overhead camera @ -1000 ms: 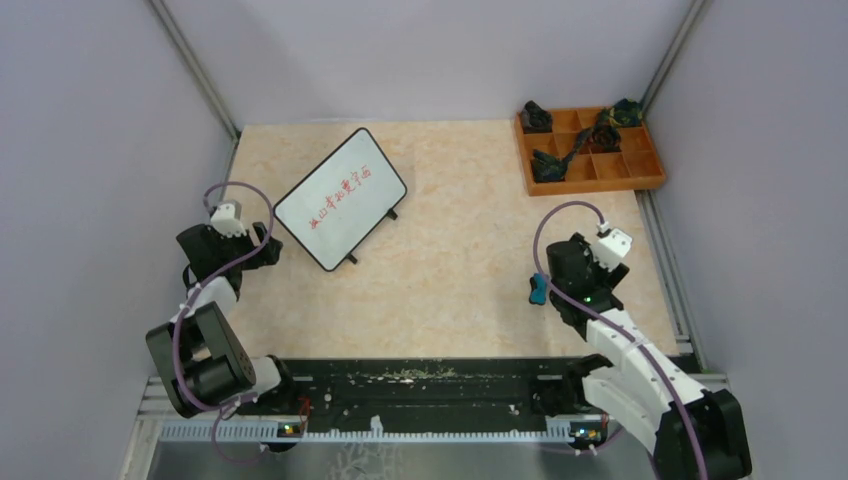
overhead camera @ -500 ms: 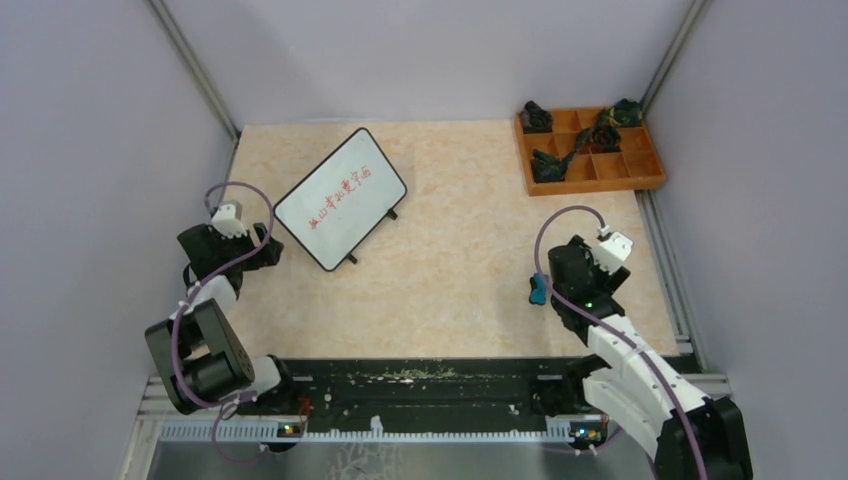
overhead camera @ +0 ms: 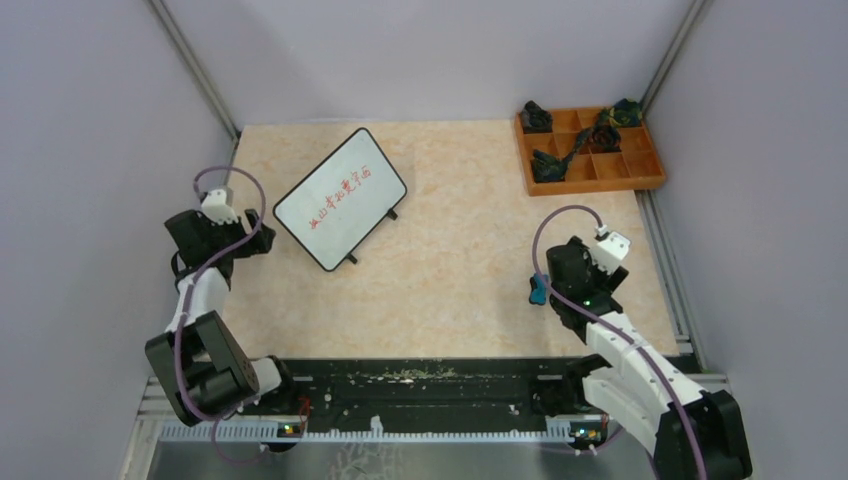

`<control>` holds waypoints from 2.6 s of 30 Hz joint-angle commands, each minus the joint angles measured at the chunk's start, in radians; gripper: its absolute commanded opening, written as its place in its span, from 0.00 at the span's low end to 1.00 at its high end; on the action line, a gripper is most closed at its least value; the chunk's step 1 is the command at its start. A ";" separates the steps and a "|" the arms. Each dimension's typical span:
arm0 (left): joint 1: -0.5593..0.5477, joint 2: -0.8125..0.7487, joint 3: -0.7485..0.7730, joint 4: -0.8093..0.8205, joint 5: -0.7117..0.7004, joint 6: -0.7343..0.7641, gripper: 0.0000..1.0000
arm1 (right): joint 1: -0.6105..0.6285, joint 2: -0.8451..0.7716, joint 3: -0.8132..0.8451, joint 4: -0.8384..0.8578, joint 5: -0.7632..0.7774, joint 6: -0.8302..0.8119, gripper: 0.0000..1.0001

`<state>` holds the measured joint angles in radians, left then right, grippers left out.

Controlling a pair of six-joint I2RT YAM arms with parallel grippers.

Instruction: Erase the whiteboard

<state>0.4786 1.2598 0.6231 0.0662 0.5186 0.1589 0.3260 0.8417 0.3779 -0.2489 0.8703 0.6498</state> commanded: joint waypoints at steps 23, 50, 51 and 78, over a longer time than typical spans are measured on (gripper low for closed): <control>0.208 0.020 0.404 -0.473 0.671 0.197 0.78 | -0.005 0.057 0.061 0.047 -0.005 -0.024 0.77; 0.065 -0.031 0.342 -0.455 0.474 0.205 0.79 | -0.001 0.098 0.325 -0.316 -0.548 -0.106 0.59; 0.049 -0.028 0.340 -0.454 0.461 0.204 0.78 | -0.001 0.107 0.330 -0.325 -0.562 -0.099 0.58; -0.072 -0.033 0.331 -0.399 0.380 0.169 0.79 | -0.001 0.290 0.204 -0.205 -0.600 -0.054 0.53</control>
<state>0.4099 1.2564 0.9501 -0.3508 0.8997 0.3191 0.3252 1.1038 0.5953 -0.5240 0.2672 0.5877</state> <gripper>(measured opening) 0.783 0.534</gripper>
